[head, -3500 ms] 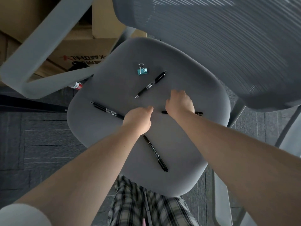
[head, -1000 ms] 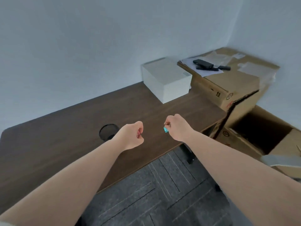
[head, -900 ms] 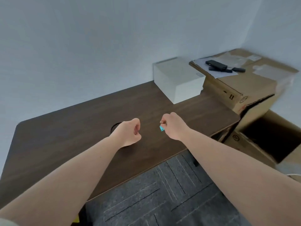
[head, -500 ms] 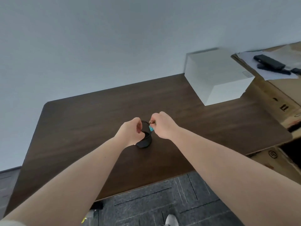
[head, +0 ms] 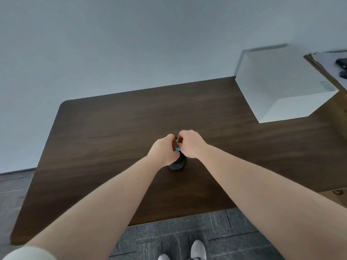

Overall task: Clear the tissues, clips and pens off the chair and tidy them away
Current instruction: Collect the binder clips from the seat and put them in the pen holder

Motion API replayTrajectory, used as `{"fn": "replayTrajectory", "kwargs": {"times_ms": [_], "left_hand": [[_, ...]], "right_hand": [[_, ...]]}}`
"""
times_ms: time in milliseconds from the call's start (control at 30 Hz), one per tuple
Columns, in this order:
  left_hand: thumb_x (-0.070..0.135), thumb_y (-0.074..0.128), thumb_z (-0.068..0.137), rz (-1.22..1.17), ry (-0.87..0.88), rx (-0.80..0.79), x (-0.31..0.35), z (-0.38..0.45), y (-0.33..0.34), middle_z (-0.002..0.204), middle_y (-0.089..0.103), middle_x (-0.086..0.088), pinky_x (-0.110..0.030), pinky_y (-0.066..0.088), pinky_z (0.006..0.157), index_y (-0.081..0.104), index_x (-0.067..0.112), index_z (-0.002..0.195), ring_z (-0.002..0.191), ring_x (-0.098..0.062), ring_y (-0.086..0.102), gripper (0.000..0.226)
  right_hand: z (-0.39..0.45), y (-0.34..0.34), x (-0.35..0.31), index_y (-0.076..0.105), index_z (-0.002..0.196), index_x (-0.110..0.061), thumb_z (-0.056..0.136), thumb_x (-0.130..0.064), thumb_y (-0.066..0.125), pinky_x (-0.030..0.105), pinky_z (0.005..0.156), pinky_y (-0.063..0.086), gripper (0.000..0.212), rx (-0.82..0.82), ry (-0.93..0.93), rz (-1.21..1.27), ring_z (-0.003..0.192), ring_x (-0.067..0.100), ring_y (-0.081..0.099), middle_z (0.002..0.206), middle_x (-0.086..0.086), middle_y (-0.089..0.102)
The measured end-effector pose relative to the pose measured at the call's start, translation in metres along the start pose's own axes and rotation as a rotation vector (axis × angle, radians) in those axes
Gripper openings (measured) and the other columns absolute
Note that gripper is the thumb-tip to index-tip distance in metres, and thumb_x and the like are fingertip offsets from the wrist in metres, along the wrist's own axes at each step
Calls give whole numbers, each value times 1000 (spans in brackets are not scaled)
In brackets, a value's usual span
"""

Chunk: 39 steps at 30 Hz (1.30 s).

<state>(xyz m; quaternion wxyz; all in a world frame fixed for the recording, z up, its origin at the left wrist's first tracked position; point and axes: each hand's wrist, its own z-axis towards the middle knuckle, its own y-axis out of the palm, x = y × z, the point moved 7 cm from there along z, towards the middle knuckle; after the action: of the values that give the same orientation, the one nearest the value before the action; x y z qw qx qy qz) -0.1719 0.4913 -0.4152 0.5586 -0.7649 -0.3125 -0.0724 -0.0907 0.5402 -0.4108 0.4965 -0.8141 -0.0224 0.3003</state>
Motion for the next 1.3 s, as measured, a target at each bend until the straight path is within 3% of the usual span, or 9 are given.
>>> {"fn": "replayTrajectory", "kwargs": {"times_ms": [400, 600, 733, 967, 1133, 1300], "left_hand": [[12, 51, 84, -57, 48, 13, -7, 5, 3, 84, 56, -4, -33, 40, 65, 42, 12, 90, 78, -27, 51, 10], [11, 51, 82, -72, 78, 12, -12, 7, 6, 68, 46, 8, -29, 36, 66, 41, 16, 84, 76, -23, 47, 11], [14, 57, 80, -87, 71, 33, -16, 7, 3, 68, 49, 9, -27, 38, 67, 56, 12, 96, 77, -20, 50, 16], [17, 62, 78, -36, 98, 37, -11, 7, 1, 93, 64, -6, -33, 46, 76, 57, 8, 98, 89, -25, 57, 22], [15, 61, 79, -2, 107, 23, -11, 5, 1, 95, 55, -6, -28, 40, 75, 54, 12, 96, 98, -26, 55, 18], [12, 64, 78, -11, 91, 16, -15, 0, -8, 111, 53, -6, -29, 43, 84, 57, 14, 115, 106, -23, 53, 37]], "right_hand": [[4, 13, -8, 59, 103, -5, 90, -11, 51, 34, 75, 44, 17, 7, 106, 75, 102, 31, 58, 110, 14, 64], [3, 18, -8, 59, 103, -5, 87, -12, 54, 32, 72, 42, 18, -7, 104, 73, 103, 32, 58, 110, 13, 64], [3, 17, -8, 58, 97, -7, 87, -15, 53, 35, 74, 45, 14, -7, 92, 80, 102, 32, 58, 109, 14, 65], [3, 13, -6, 58, 112, -9, 86, -16, 58, 38, 82, 48, 27, -11, 57, 87, 105, 30, 58, 114, 12, 63], [3, 13, -8, 59, 106, -13, 81, -13, 63, 35, 77, 48, 25, -9, 37, 91, 100, 29, 59, 110, 9, 65], [0, 14, -11, 57, 110, -15, 78, -11, 66, 39, 84, 51, 34, -32, 0, 53, 107, 29, 57, 116, 7, 60]]}}
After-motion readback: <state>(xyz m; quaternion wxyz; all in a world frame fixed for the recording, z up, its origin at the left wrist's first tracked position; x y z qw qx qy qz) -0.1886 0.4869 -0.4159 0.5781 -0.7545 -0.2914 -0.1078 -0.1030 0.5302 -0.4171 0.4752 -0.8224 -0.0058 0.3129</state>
